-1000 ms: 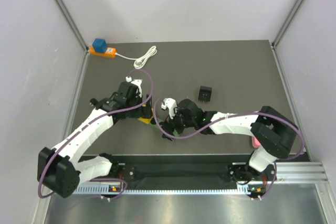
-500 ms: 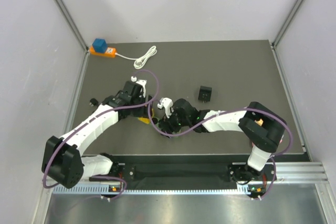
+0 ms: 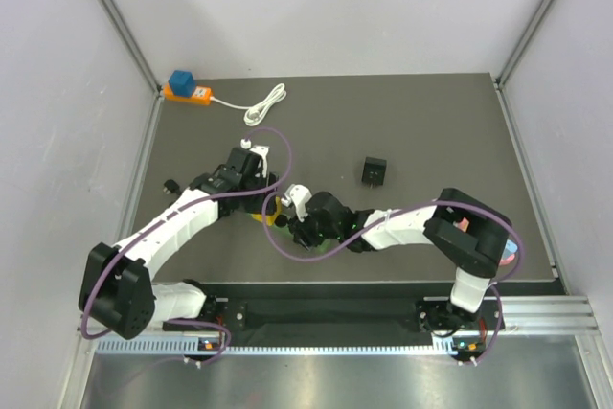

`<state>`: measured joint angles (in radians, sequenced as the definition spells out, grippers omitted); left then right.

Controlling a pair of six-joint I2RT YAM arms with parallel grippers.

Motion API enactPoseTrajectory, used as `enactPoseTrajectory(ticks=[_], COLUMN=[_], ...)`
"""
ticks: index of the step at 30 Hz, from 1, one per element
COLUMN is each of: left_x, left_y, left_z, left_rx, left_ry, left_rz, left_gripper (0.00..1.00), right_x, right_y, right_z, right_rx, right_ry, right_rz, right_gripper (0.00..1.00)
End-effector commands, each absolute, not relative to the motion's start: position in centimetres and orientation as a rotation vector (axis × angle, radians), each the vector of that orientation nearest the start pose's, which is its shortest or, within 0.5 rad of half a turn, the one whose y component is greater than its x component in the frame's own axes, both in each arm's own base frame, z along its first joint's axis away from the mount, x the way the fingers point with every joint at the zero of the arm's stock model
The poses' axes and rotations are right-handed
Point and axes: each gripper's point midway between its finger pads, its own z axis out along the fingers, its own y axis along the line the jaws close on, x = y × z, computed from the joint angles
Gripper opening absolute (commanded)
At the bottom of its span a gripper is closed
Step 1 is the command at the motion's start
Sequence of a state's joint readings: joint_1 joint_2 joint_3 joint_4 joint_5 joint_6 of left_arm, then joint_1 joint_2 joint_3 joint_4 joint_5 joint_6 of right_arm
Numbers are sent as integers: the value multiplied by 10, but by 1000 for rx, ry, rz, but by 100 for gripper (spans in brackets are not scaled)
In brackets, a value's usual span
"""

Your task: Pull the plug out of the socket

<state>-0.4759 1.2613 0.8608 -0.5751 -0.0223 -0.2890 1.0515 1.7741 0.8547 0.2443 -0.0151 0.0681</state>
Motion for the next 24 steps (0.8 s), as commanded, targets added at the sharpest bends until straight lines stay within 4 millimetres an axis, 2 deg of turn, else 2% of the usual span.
enactPoseTrajectory(ticks=[1,3,5,6,8,10,14,17,19,20,22,24], left_x=[264,264,262,265,265,269,270,271,274,273,272,268], left_y=[-163,-167,-169,-171,-172,-174,-172,-183,-170,-162,-162,-169], left_z=[103,105,110,120,124,137,148,172,172,178,176,176], left_rx=[168,126,70,46,-11,-51,-214,-117,-37,-7,68,102], left_ry=[2517,2501,2475,2429,2401,2334,2287,2237,2259,2262,2281,2293], left_rz=[-403,-449,-490,-517,-552,-588,-635,-661,-461,-334,-283,-328], left_gripper=[0,0,0,0,0,0,0,0,0,0,0,0], right_x=[221,220,218,218,216,215,215,212,209,208,206,205], right_y=[383,375,366,364,359,353,353,354,358,360,364,367], right_z=[26,20,14,13,6,-2,-7,-7,-6,-5,-5,-5], right_rx=[-967,-935,-898,-884,-892,-898,-946,-963,-988,-991,-1011,-1018], right_ry=[2028,2038,2062,2067,2082,2106,2125,2128,2129,2128,2132,2135], right_rz=[524,491,464,459,440,404,303,313,339,349,385,404], right_gripper=[13,0,0,0,0,0,0,0,0,0,0,0])
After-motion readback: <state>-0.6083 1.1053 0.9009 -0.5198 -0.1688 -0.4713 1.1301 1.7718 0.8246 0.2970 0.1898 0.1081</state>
